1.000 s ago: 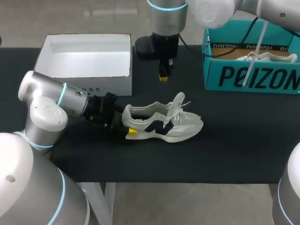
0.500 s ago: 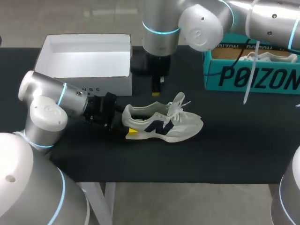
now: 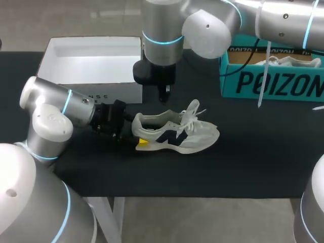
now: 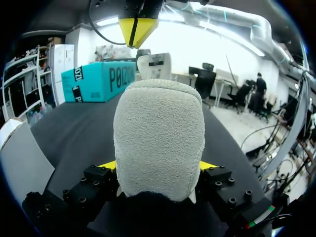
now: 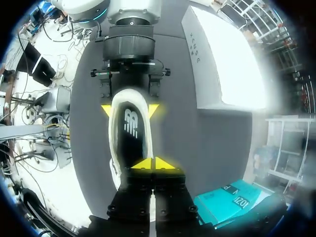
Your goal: Take the shoe out of the shoebox, open the shoe tongue, remove and reinsert the insole, then place the shoe into the shoebox
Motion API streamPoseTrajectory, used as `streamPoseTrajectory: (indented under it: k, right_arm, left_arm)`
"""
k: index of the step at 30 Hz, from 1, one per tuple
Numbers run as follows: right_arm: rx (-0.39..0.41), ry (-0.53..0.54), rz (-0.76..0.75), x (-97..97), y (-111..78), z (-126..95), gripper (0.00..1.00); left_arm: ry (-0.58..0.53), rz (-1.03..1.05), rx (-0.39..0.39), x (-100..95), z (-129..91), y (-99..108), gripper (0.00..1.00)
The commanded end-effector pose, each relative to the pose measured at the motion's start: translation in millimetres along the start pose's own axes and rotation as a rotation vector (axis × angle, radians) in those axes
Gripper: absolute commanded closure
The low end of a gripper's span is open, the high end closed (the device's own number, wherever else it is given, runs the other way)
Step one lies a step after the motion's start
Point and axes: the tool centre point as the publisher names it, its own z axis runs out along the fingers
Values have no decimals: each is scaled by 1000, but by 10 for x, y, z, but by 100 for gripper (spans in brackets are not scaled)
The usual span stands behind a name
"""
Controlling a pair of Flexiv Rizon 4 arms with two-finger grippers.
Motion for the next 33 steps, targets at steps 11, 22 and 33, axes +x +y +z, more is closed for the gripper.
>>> streamPoseTrajectory:
  k: [11,22,33]
  right_arm:
    - [31,-15,-9,112,-88,500,100]
    - [37,-22,-55,129,-63,611,100]
    - [39,29,-52,340,-111,677,100]
  left_arm:
    - [-1,0,1,0,3,1,100]
    - [-1,0,1,0,3,1,100]
    - [-1,0,1,0,3,1,100]
